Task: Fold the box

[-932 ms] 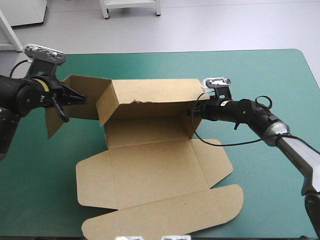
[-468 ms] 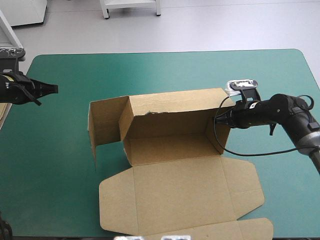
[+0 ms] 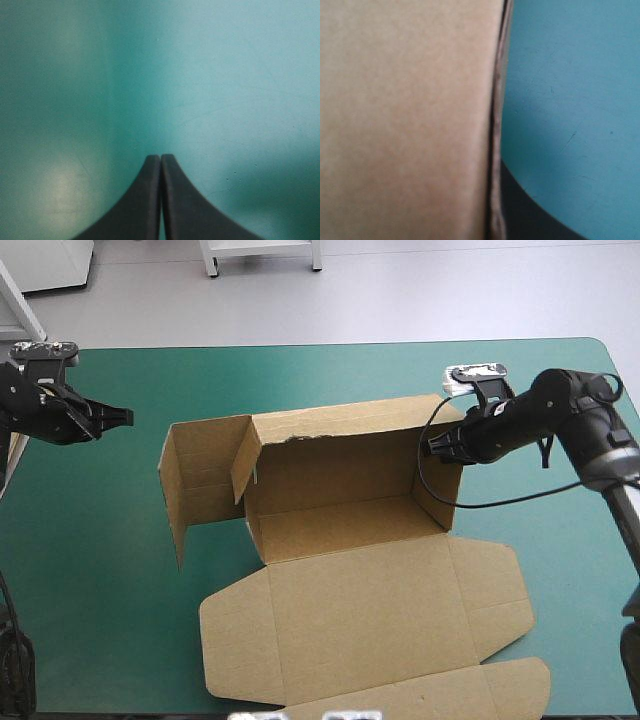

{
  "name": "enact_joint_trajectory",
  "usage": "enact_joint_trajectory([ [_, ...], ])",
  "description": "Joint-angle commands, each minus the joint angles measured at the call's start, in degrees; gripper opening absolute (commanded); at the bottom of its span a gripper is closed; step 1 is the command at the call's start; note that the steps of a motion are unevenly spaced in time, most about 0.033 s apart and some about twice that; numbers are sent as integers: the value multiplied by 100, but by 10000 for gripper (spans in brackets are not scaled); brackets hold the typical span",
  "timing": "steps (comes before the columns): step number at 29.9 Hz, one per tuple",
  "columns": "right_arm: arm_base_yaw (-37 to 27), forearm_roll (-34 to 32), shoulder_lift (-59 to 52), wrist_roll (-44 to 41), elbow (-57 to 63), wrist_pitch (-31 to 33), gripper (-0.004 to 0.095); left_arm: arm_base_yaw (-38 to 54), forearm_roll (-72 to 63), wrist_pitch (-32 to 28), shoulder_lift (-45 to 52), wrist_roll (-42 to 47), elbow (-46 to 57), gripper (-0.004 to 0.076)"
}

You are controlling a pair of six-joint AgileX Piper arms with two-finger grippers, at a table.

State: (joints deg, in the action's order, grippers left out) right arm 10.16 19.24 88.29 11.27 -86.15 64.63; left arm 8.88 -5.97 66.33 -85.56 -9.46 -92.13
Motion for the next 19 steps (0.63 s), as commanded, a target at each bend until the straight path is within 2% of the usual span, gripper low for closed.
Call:
enact_joint_trajectory([
  [1, -42, 187, 260, -36, -422, -49, 1, 0, -105, -260, 173, -3, -181, -8],
  [7, -42, 262, 921, 73, -540, -209, 1, 0, -105, -295, 161, -3, -181, -8],
  [11, -42, 472, 1114, 529, -525, -879, 1, 80, -182, -304, 161, -25, -170, -8],
  [14, -42, 472, 1138, 566, -527, -1464, 7, 110, -226, -283, 161, -25, -170, -8],
  [17, -42, 536, 1138, 716, -527, -1771, 79, 110, -311, -295, 161, -87, -170, -8],
  [19, -42, 673, 1138, 808, -527, -1791, 183, 110, -311, -295, 161, -101, -170, -8],
])
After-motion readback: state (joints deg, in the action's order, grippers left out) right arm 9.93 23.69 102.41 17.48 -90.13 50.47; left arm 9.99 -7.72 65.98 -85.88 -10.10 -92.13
